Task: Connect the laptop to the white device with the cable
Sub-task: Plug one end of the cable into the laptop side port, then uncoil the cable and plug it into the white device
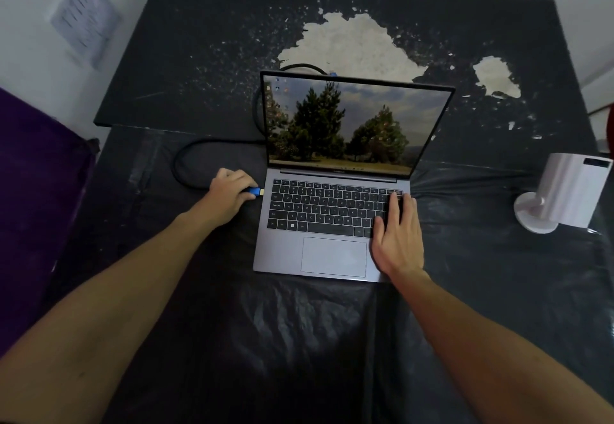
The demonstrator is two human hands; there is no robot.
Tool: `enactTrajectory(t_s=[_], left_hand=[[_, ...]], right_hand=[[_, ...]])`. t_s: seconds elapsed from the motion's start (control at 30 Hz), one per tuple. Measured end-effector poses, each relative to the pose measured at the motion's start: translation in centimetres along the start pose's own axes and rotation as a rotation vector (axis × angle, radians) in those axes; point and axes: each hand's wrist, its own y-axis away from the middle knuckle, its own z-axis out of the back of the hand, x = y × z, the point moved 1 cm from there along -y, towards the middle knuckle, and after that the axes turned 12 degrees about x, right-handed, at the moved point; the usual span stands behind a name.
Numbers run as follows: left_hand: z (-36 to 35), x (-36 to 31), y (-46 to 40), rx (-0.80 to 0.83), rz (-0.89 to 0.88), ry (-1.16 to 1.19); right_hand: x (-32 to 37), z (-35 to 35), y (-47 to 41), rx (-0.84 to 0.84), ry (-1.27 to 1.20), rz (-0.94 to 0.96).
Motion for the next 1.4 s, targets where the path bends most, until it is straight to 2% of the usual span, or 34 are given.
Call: enactTrajectory(t_s=[0.23,0.63,0.9,1.03,1.17,1.27,1.4], left_hand=[[-0.6,-0.5,0.4,-0.043,0.040,0.032],[-0.1,-0.7,-0.7,0.030,0.002,0.007],[-0.5,-1.8,0.0,-0.057,0.093,-0.121],[-0.9,-4.1,0.5,-0.016,0.220,-0.255],[-0.4,-7.7,1.2,-0.011,0.312,-0.223],[1.1,-10.6,1.1,-0.046,0.310,-0.191],[6.0,-14.7,0.2,-0.153,0.282,-0.132]], right_hand=[[-0.1,0.0,0.0,0.008,0.003,0.001],[-0.1,0.0,-0.1,0.016,-0.017,0.020],[0.2,0.1,-0.1,0.084,0.079,-0.005],[0.3,1.3,0.3,0.149,0.162,-0.008],[1.5,3.6,0.9,0.170,0.194,0.047],[3.6,5.9,0.7,0.166,0.211,0.100],[7.4,11.0,-0.4,0.068,0.192,0.225]])
